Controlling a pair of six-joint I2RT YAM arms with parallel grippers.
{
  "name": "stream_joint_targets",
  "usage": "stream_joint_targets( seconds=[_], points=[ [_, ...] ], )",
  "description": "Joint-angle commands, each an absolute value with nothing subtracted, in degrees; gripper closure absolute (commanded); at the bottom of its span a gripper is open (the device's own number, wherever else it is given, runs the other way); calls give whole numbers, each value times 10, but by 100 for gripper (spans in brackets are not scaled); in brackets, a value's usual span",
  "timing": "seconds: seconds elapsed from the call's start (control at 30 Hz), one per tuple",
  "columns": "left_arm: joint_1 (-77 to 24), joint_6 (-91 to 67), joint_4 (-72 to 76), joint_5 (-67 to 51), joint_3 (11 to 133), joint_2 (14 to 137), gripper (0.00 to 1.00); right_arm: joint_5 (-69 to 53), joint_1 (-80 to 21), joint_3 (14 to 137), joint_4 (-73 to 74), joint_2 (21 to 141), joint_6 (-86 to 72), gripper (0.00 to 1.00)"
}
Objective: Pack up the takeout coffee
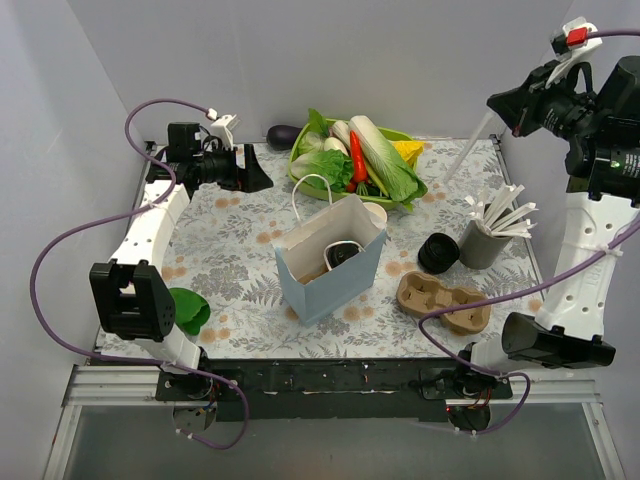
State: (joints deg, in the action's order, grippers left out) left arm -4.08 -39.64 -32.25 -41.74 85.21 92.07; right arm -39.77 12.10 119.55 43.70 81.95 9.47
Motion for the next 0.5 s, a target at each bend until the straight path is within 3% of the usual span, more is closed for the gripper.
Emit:
stream_joint_targets(
  seconds=[0.0,0.23,0.47],
  points=[
    [-40,-368,-341,-397,879,915,17,-522,122,1220,280,840,-49,99],
    [-40,-345,-365,-361,900,920,17,-597,107,1229,122,872,-194,99],
    [-40,-325,-377,-332,894,914,16,-612,28,1230,87,877,-220,99]
  ],
)
